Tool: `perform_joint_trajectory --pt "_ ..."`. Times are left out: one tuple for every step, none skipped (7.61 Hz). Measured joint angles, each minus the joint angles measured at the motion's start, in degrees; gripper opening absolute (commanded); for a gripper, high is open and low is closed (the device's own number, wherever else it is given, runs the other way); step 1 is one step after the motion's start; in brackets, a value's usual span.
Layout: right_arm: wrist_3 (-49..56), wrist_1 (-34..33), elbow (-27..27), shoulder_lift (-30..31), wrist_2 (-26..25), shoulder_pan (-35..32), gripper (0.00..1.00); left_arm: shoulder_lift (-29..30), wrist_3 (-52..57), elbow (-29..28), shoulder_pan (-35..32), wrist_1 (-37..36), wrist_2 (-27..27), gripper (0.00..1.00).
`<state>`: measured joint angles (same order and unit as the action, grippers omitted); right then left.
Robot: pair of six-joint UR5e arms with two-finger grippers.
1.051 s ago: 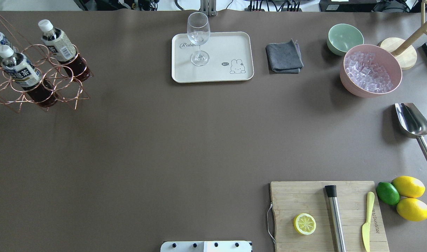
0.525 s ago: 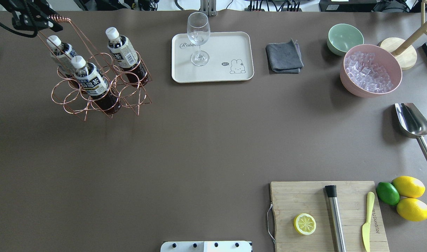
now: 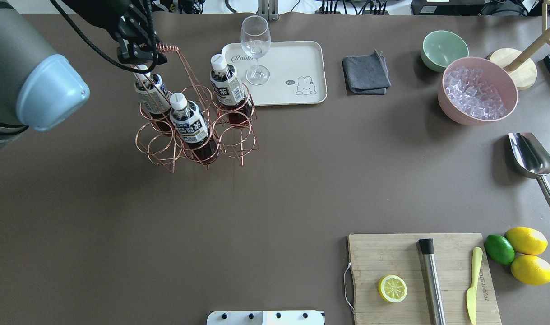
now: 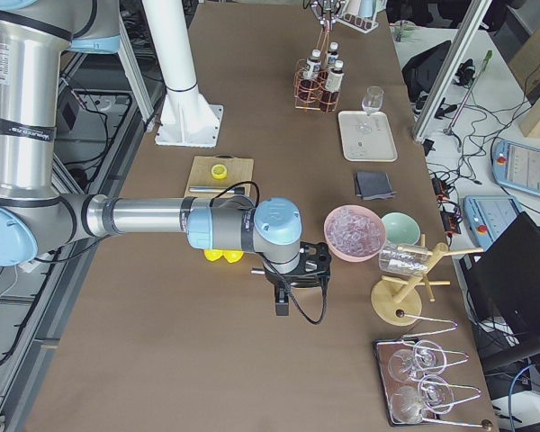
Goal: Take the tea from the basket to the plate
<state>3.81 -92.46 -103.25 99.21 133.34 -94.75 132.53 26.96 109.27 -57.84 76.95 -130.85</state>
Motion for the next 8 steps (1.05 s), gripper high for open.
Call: perform_joint_trajectory --pt "0.02 0.00 -0.15 0.11 -0.14 -0.07 1.00 1.39 -2.34 0.20 2.43 -0.32 0.74 0.00" --pt "0.07 -0.03 -0.14 0.07 -0.37 0.05 1.00 2.55 -4.41 0.53 4.79 -0.44 1.09 0.00" --pt "0.24 -0.03 -0.33 0.22 -0.52 0.10 1.00 3.92 -6.60 0.78 7.20 -0.48 1.28 0.00" --pt "0.40 0.03 -0.48 0.01 -0.79 0.34 1.00 5.28 -7.96 0.93 9.30 -0.53 1.86 0.00" --pt "0.22 0.67 -0.70 -0.49 -0.66 1.20 1.00 6.46 -9.24 1.08 11.78 -0.56 3.46 0.00" --pt "-0.27 2.51 -0.87 -1.77 -0.50 3.00 1.00 7.19 -10.51 1.10 13.90 -0.57 5.31 0.00" --pt "-1.16 3.84 -0.94 -3.78 -0.40 4.92 1.00 7.63 -11.62 1.11 15.49 -0.58 6.72 0.00" --pt "-2.83 4.54 -1.01 -6.75 -0.24 6.95 1.00 7.98 -12.32 1.12 16.54 -0.58 7.43 0.00"
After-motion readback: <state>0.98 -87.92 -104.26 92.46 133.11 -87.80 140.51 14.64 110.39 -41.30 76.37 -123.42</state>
